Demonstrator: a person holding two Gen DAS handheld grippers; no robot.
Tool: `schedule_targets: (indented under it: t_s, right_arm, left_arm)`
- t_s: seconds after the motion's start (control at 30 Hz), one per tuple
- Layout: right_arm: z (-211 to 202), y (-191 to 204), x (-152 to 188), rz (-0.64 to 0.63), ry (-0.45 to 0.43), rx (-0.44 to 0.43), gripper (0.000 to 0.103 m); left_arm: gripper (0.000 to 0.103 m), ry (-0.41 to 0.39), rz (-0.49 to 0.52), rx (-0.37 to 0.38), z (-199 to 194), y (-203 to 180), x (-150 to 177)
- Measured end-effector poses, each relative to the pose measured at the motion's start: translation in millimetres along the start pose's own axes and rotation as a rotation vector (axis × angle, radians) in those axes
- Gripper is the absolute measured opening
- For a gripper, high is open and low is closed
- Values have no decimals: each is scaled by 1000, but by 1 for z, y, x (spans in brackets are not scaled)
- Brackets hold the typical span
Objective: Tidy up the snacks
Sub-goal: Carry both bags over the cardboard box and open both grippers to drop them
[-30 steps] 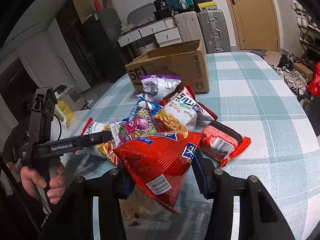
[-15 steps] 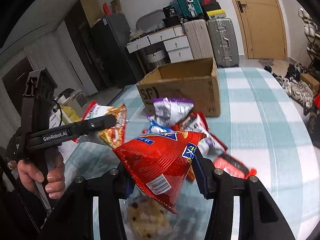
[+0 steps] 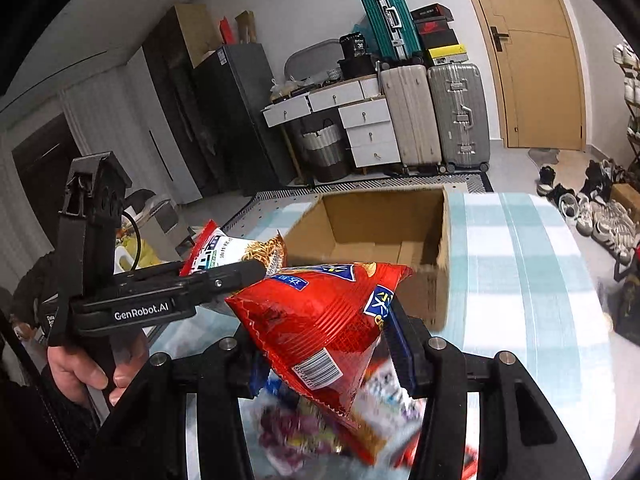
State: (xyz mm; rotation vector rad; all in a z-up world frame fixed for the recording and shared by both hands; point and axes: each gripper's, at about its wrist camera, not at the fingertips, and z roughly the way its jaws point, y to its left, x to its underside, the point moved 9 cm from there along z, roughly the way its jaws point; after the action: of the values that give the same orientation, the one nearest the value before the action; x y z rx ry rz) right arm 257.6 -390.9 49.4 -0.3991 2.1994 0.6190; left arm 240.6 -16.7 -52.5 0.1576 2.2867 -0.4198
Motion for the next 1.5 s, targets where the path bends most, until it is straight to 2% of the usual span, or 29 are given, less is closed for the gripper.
schedule_targets:
  t_s: [0.37,0.57,0.97,1.03,1.07,1.13,1.2,1.33,1.5]
  right_arm:
    - [49,-11,-57,-23,6,11,50]
    - [89,-37,-73,27,42,28,50]
    - [149,-75,-72,37,98,71,50]
    - [152,-78,-71,41,95,71,53]
    - [154,-78,-71,40,94,66,55]
    - [155,-79,-71,39,93,67,71]
    - [151,-81,-73,26,74,94,77]
    - [136,-80,-80,19,31,91,83]
    - [113,-75,-86,14,8,87,83]
  left_arm:
    - [46,10,36,-19,50,8,-79]
    - [46,41,42,-41,96,17,-103]
    - [48,123,56,-64,165,34,-98]
    - [58,149,63,-125,175,41,-97]
    - [62,157,62,-147,176,43,-94]
    - [72,148,54,-144,175,46,-94]
    - [82,127,69,-165,172,47,-96]
    - [83,109,59,-159,157,50,-94]
    - [83,88,83,-179,124,37,-89]
